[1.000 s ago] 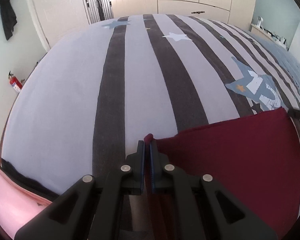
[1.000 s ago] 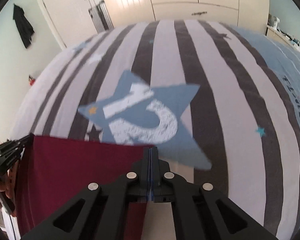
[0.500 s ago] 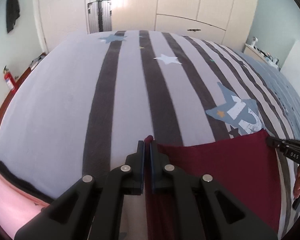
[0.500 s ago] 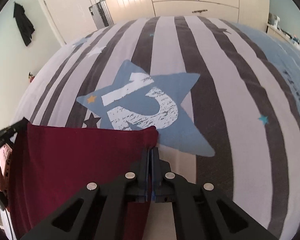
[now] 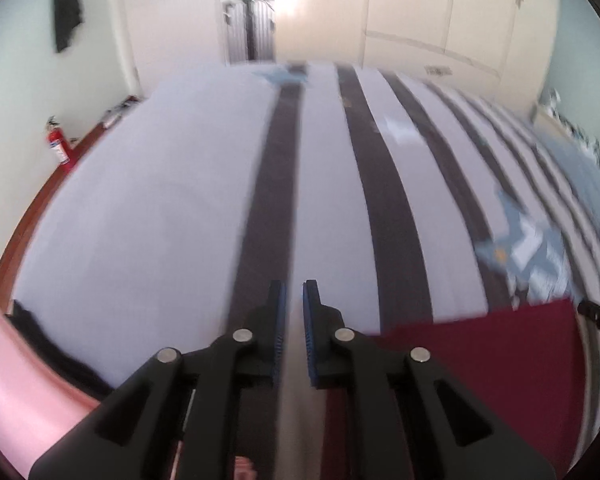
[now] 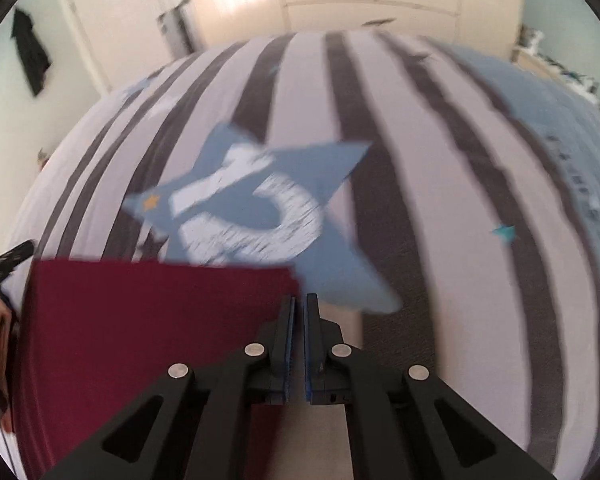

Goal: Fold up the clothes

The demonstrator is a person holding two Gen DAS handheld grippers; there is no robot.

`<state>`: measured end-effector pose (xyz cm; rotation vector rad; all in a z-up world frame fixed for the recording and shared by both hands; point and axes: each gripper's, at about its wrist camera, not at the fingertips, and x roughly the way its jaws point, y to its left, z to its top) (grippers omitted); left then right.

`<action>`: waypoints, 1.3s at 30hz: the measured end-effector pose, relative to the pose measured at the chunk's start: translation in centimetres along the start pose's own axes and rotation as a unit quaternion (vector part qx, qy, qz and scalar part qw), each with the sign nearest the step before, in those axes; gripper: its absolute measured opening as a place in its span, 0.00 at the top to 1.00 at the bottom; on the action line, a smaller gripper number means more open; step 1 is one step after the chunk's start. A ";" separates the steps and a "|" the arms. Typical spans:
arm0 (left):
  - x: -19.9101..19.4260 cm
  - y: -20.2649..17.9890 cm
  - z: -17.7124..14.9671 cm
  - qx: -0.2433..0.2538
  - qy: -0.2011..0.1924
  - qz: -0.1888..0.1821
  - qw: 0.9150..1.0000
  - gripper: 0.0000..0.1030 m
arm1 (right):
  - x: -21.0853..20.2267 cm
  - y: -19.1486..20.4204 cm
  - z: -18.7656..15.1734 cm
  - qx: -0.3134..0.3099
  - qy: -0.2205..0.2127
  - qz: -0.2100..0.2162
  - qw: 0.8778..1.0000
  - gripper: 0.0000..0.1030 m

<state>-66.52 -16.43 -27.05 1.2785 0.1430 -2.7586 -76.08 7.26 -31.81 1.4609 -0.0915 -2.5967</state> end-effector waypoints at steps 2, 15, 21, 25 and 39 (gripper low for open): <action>-3.2 -0.7 -0.9 0.029 -0.007 -0.039 0.999 0.93 | -1.3 -0.6 0.4 0.009 -0.019 0.000 1.000 0.93; -13.1 -5.7 -17.1 0.088 0.072 -0.112 0.987 0.93 | -13.0 7.1 -16.4 -0.090 -0.036 0.127 0.987 0.93; -16.1 -2.0 -21.4 0.065 0.080 -0.050 0.993 0.92 | -14.2 4.3 -23.5 -0.068 -0.012 0.093 0.993 0.93; -21.7 -1.4 -23.1 0.045 0.062 -0.063 0.995 0.92 | -17.0 2.3 -25.8 -0.048 -0.012 0.069 0.996 0.92; -26.0 -1.7 -33.6 0.081 0.095 -0.074 0.989 0.81 | -19.6 4.1 -33.2 -0.103 0.009 0.100 0.990 0.91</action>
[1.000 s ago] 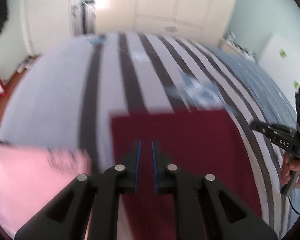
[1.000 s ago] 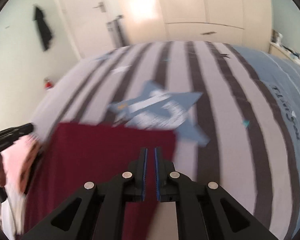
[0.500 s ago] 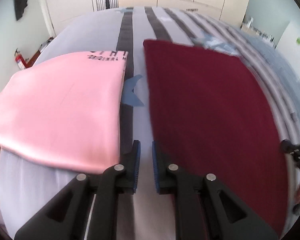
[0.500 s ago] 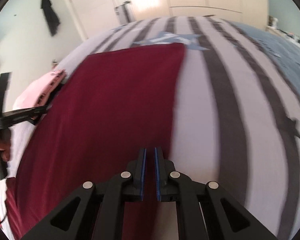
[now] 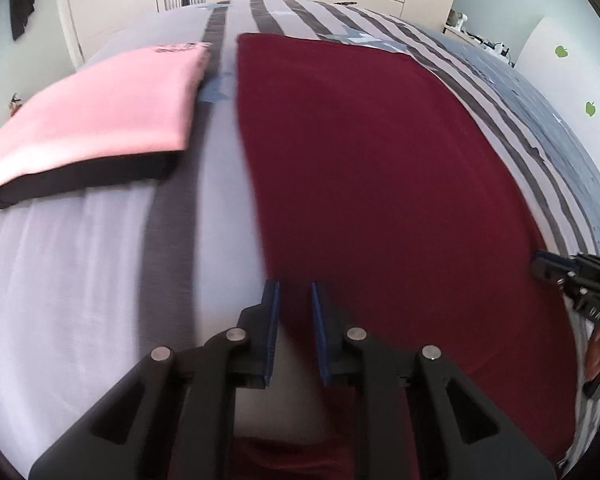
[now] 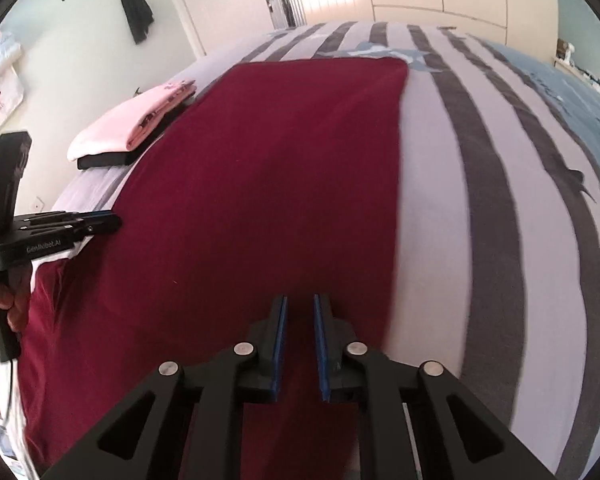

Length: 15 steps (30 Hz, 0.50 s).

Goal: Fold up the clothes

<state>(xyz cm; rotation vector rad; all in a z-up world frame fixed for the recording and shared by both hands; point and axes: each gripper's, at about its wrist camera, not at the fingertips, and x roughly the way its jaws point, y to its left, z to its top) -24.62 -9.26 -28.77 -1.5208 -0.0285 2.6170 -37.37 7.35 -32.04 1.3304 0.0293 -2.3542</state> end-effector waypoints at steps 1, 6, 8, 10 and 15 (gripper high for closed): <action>-0.5 0.5 0.0 -0.006 -0.001 0.006 1.000 0.81 | -0.3 -0.4 -0.1 0.008 0.000 -0.001 1.000 0.91; -5.4 0.2 -0.6 -0.030 -0.033 -0.011 0.999 0.81 | -1.9 -0.7 -0.3 0.027 -0.005 -0.012 1.000 0.88; -6.9 -1.1 -1.7 -0.024 -0.038 -0.024 0.999 0.81 | -2.9 -0.1 -0.7 0.023 -0.011 -0.009 1.000 0.88; -8.0 -2.6 -3.3 -0.015 -0.034 -0.036 0.999 0.81 | -3.8 0.8 -1.4 0.023 -0.014 0.002 1.000 0.88; -6.9 -2.4 -7.7 -0.008 0.005 -0.011 1.000 0.81 | -3.8 2.6 -4.6 0.017 0.009 0.006 1.000 0.88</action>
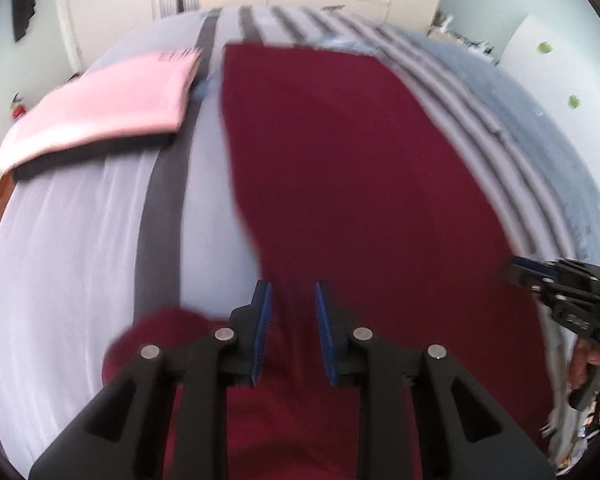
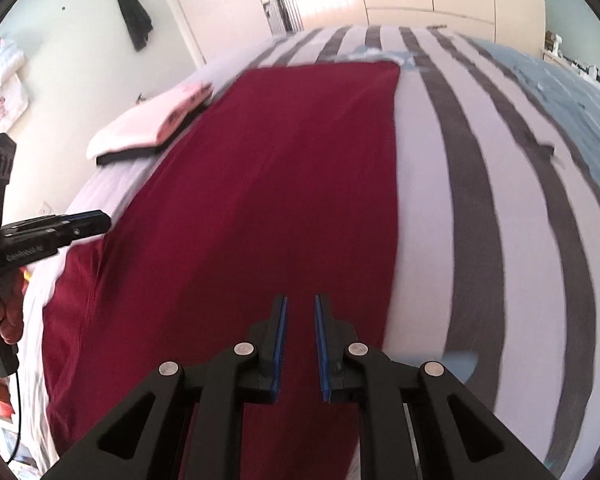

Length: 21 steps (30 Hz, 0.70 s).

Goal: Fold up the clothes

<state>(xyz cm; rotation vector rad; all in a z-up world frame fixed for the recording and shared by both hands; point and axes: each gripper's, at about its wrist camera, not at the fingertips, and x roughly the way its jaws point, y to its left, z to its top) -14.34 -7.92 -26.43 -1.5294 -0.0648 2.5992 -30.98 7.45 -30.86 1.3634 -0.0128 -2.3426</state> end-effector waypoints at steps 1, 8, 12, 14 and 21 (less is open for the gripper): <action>0.5 0.9 -0.7 -0.013 0.007 0.009 1.000 0.81 | 0.3 0.1 -0.8 -0.001 0.007 -0.004 1.000 0.88; -0.4 1.7 -1.7 -0.029 -0.004 -0.001 1.000 0.74 | -0.3 -1.1 -2.2 0.021 0.000 0.002 1.000 0.88; -3.8 0.5 -1.6 -0.045 -0.044 -0.007 0.998 0.74 | -1.8 -1.0 -1.9 0.030 -0.007 -0.003 1.000 0.87; -5.2 -0.7 -1.8 -0.038 -0.048 -0.015 0.998 0.74 | -2.9 -0.8 -2.3 0.032 -0.011 -0.001 0.999 0.87; -5.9 -1.7 -6.9 -0.016 0.001 -0.015 1.000 0.74 | -5.2 2.3 -6.7 0.015 0.014 0.028 0.999 0.87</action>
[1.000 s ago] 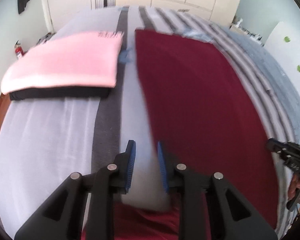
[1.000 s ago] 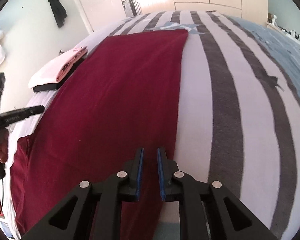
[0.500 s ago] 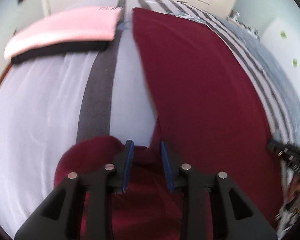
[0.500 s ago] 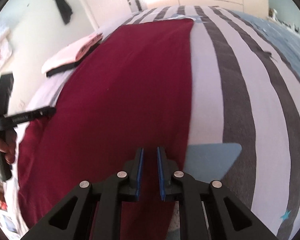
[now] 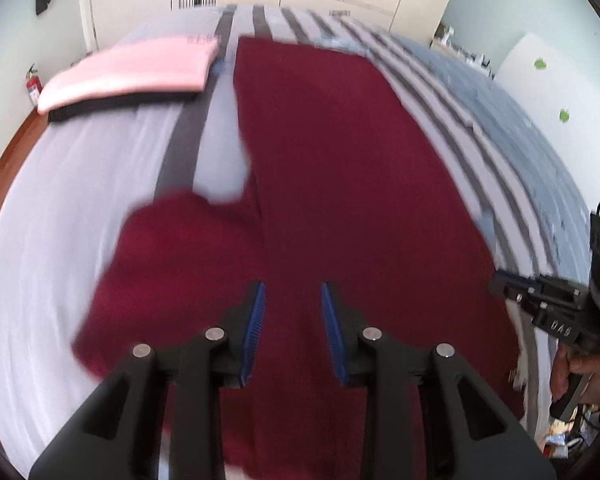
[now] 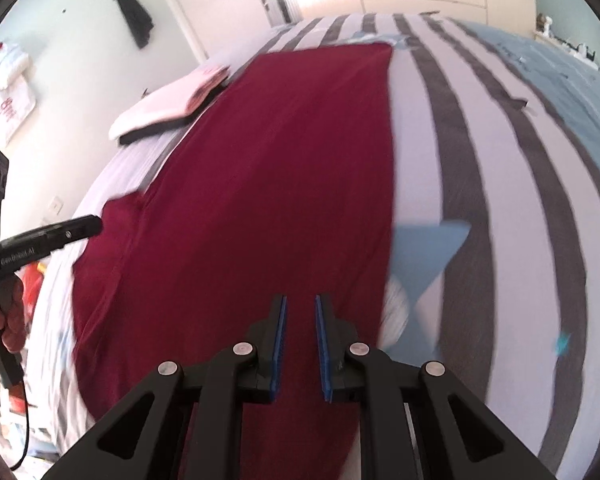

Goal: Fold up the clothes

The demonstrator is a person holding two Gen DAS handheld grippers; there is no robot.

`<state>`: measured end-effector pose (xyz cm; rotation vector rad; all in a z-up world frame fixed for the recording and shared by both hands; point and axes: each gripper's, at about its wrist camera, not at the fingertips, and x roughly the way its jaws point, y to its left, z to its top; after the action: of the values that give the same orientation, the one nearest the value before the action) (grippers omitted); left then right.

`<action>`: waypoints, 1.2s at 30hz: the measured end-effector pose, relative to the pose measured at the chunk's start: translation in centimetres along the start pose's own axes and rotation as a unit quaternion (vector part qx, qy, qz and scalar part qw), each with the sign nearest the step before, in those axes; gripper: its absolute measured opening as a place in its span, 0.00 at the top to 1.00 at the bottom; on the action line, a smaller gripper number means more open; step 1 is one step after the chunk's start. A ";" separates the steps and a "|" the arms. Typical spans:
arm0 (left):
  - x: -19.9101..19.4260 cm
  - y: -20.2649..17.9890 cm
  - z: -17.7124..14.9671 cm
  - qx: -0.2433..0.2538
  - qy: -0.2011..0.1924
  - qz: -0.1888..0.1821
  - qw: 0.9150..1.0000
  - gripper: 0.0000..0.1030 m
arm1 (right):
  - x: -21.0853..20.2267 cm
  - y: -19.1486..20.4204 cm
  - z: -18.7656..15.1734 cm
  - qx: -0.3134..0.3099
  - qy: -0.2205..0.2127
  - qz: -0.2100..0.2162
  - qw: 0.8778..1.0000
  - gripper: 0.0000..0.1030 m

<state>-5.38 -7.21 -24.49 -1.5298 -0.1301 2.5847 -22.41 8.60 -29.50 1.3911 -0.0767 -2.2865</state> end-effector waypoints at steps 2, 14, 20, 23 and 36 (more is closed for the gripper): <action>0.5 -0.1 -1.3 0.006 0.017 0.008 1.000 0.74 | 0.0 0.9 -1.5 -0.009 0.012 0.008 1.000 0.87; -1.1 2.5 -5.2 -0.041 0.034 0.052 0.997 0.74 | -0.8 2.1 -6.4 -0.062 0.053 0.001 0.997 0.87; -1.7 -0.2 -6.0 -0.017 0.031 0.020 0.999 0.74 | -2.3 3.1 -6.4 -0.067 0.044 0.009 0.997 0.81; 0.2 0.8 -8.5 -0.025 0.069 0.041 0.997 0.74 | -1.5 2.9 -7.6 -0.055 0.060 0.004 0.997 0.81; -2.8 8.5 -5.5 -0.147 0.014 0.082 0.986 0.62 | -4.1 2.5 -7.0 -0.051 0.056 -0.014 0.997 0.81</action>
<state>0.12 -16.05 -25.92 -1.7400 -0.4177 2.7691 -13.98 9.30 -28.80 1.4731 0.0936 -2.1963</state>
